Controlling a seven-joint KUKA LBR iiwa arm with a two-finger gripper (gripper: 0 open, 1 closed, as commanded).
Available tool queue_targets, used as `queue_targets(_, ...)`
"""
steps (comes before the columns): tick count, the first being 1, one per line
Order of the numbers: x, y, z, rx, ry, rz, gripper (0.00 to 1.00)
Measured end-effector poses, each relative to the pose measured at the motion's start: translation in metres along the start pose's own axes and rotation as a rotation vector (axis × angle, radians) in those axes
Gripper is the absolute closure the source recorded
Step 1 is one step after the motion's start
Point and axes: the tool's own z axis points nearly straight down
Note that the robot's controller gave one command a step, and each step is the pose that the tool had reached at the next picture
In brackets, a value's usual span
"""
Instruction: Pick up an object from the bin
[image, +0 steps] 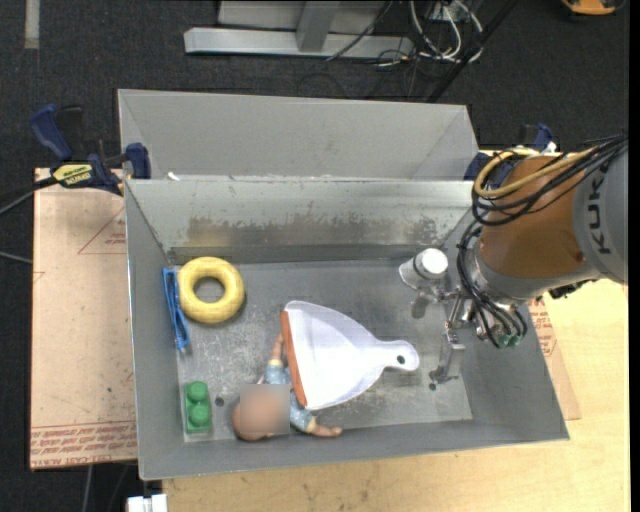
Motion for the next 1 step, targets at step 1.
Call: queue_targets(1,-0.0019,0.0003,-0.0046,0.001,-0.008,-0.002,0.0)
